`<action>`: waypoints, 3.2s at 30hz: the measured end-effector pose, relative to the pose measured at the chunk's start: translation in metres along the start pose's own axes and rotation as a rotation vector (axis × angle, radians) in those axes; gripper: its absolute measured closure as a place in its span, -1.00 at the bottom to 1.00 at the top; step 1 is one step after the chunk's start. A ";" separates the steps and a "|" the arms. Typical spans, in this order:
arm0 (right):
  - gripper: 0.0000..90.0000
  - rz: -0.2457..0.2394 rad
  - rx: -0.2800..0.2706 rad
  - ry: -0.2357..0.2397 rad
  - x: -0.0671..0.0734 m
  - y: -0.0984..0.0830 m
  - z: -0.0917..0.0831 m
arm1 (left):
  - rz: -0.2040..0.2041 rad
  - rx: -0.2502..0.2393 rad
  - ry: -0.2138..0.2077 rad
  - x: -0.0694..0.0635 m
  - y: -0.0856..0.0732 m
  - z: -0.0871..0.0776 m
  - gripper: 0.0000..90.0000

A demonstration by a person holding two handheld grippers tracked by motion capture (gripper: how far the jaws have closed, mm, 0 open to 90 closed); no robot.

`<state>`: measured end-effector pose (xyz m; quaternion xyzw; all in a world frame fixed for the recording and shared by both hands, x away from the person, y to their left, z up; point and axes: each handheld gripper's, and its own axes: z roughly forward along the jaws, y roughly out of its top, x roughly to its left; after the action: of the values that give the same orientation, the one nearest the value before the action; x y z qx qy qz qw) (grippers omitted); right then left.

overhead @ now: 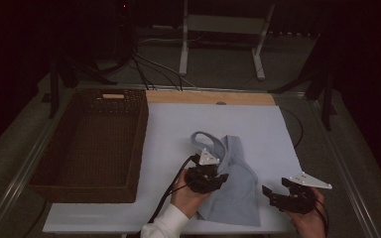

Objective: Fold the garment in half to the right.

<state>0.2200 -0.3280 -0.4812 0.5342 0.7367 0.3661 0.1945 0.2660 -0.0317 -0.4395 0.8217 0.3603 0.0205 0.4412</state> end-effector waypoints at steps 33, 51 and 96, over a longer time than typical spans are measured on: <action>-0.60 0.005 -0.011 0.008 0.000 0.000 -0.002 | -0.024 -0.019 -0.184 -0.019 0.007 0.029 0.04; -0.60 -0.006 -0.008 0.035 0.008 0.002 -0.001 | 0.015 -0.055 0.005 0.003 0.003 0.013 -0.82; 0.91 -0.058 0.131 0.233 0.047 0.027 0.038 | 0.042 -0.043 0.114 0.036 -0.035 -0.012 -1.00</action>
<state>0.2464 -0.2670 -0.4805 0.4779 0.7919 0.3709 0.0827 0.2680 0.0107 -0.4685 0.8168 0.3669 0.0843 0.4372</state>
